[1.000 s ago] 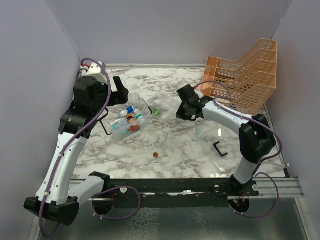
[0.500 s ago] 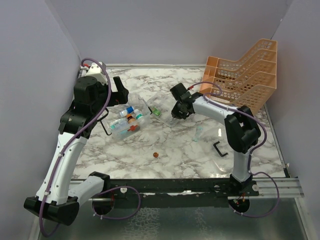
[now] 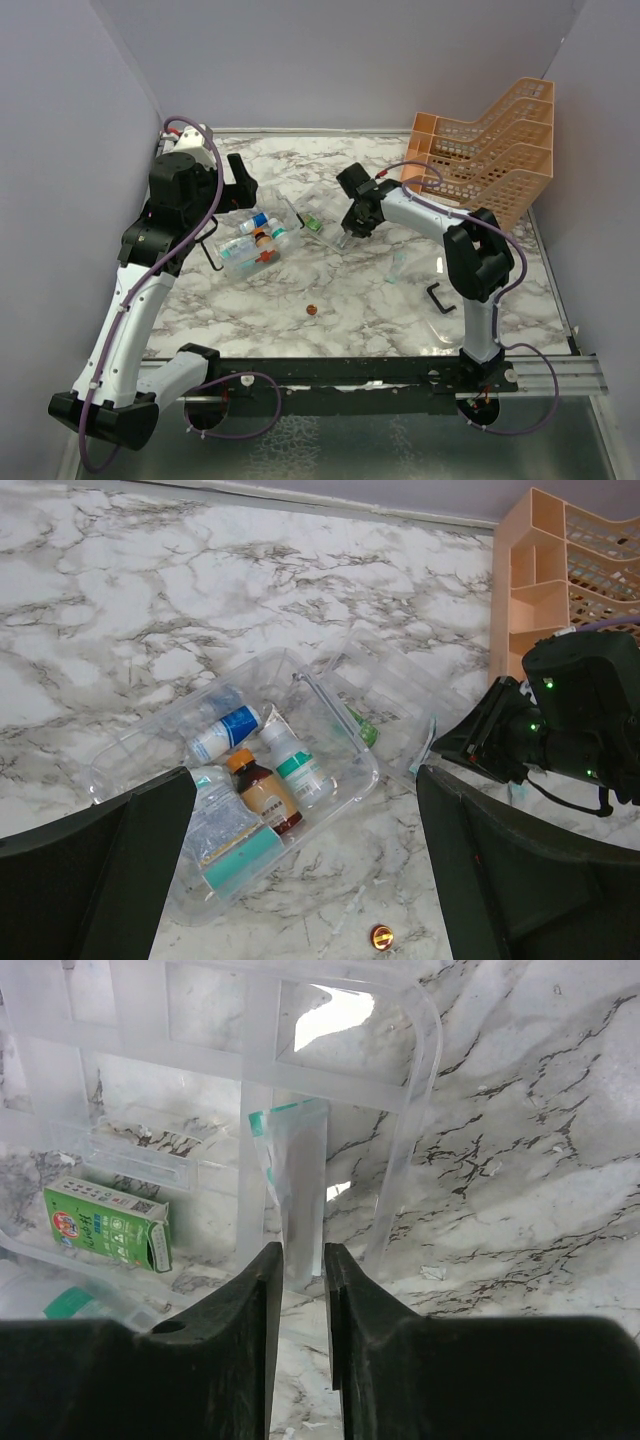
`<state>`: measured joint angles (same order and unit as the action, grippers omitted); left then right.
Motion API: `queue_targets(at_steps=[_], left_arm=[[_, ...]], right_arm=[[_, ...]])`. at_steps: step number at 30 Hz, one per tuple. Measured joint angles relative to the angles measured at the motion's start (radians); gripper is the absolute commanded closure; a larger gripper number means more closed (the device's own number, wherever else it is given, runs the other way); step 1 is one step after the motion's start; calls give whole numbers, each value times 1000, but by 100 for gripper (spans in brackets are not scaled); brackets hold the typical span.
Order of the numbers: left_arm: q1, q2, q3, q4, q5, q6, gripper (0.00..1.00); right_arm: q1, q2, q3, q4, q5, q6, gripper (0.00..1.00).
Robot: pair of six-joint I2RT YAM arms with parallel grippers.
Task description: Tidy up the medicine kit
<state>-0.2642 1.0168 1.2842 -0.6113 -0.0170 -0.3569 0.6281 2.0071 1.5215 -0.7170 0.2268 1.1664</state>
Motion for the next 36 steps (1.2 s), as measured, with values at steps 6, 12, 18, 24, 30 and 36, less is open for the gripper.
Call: queue_targets(at_steps=[6, 12, 18, 24, 30, 36], left_arm=[[0, 1, 0, 0, 0, 0, 4], [0, 2, 0, 0, 0, 1, 4], [0, 3, 0, 0, 0, 1, 4], [0, 8, 0, 0, 1, 1, 5], [0, 8, -1, 3, 1, 1, 4], [0, 6, -18, 20, -6, 0, 4]], right_arm=[[0, 0, 0, -2, 0, -14, 75], [0, -21, -5, 4, 8, -76, 75], [-8, -154, -84, 39, 40, -178, 76], [-22, -278, -215, 48, 107, -222, 67], [-49, -386, -375, 33, 174, -248, 67], [-76, -406, -460, 33, 175, -268, 68]])
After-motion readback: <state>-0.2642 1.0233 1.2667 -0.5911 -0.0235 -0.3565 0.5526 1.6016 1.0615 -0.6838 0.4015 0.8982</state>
